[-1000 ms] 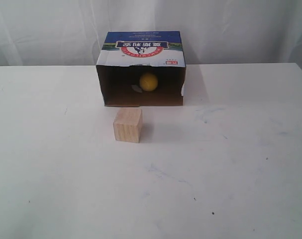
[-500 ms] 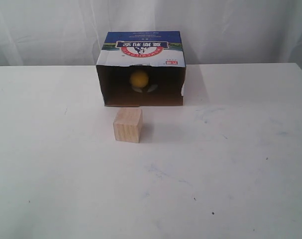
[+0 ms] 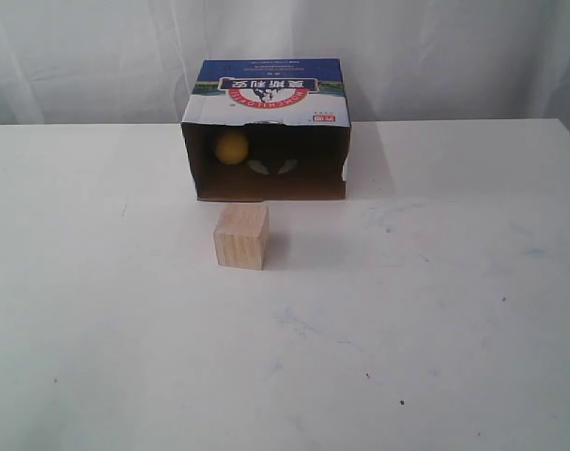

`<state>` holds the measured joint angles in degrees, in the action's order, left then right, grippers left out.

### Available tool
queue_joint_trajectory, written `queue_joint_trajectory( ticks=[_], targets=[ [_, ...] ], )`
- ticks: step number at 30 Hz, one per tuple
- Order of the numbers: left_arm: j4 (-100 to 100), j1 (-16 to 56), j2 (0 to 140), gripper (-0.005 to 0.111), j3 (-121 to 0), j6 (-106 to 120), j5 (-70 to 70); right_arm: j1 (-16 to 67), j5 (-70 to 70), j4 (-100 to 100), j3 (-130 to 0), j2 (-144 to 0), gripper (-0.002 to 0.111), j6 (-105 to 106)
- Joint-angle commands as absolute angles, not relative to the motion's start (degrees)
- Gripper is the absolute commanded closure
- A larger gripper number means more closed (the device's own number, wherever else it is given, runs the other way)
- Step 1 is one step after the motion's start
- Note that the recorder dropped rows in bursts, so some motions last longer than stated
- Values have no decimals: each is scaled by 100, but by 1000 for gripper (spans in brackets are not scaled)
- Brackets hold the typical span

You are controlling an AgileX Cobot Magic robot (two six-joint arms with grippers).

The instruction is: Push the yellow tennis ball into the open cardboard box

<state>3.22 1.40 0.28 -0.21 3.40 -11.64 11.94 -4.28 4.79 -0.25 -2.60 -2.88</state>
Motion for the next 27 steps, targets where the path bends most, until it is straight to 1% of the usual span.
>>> queue_joint_trajectory(
  ticks=[1, 27],
  targets=[
    [346, 124, 0, 107, 0, 298, -1156, 1146, -374, 453, 0, -225, 108, -226],
    [346, 124, 0, 107, 0, 298, -1156, 1146, -374, -35, 0, -145, 108, -153]
  ],
)
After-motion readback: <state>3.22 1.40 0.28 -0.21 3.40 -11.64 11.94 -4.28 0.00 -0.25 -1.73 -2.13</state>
